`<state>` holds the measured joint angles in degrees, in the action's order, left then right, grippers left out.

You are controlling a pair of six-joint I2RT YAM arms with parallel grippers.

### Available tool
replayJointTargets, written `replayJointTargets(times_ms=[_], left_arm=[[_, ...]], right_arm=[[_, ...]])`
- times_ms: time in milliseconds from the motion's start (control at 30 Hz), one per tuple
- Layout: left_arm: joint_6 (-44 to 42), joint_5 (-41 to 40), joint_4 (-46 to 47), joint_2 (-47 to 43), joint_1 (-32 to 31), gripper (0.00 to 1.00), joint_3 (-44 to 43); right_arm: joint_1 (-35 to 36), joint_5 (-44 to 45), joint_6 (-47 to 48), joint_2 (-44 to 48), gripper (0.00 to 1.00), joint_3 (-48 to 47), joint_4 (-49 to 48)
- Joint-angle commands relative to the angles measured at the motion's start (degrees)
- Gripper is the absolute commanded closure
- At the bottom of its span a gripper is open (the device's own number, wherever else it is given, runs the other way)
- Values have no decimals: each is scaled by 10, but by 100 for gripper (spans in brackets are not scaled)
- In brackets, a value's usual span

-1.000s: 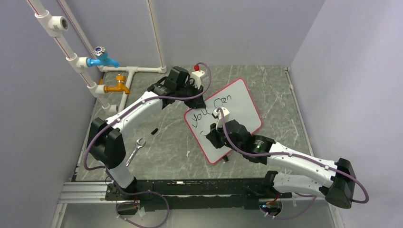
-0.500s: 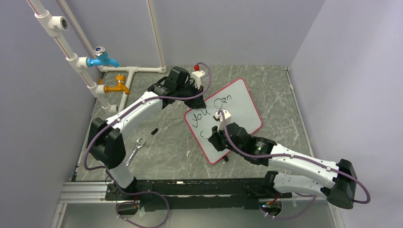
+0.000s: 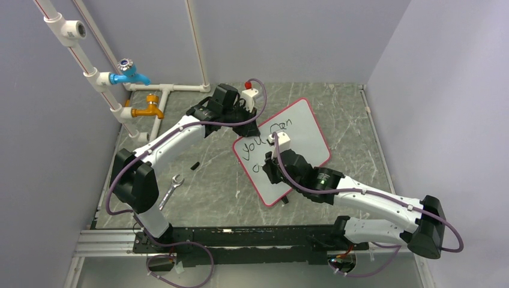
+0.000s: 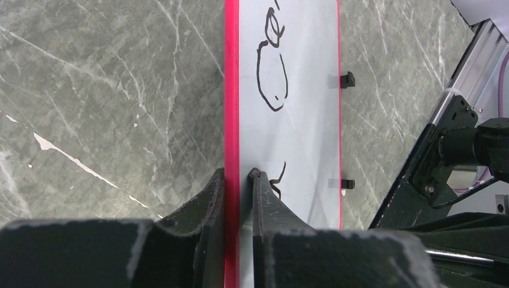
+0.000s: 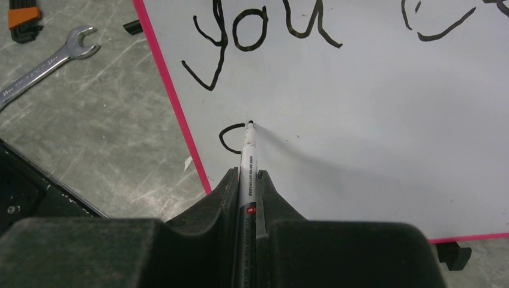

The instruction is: Write a sentence on the whiteboard

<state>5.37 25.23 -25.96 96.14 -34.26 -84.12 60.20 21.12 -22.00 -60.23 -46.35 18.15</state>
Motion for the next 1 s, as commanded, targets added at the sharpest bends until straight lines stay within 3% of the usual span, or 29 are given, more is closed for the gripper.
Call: replayJointTargets(times_ms=[0,567,967], left_arm=[[-46,-81,16,-16,5,100,-2],[-47,-81,12,-14,4,100,-4],[-47,-70,22,-25,4,100,4]], right_arm=[[0,17,10,-12,100,-27,-11],[0,14,-27,40,100,39,17],[0,81,-46,64,100,4,58]])
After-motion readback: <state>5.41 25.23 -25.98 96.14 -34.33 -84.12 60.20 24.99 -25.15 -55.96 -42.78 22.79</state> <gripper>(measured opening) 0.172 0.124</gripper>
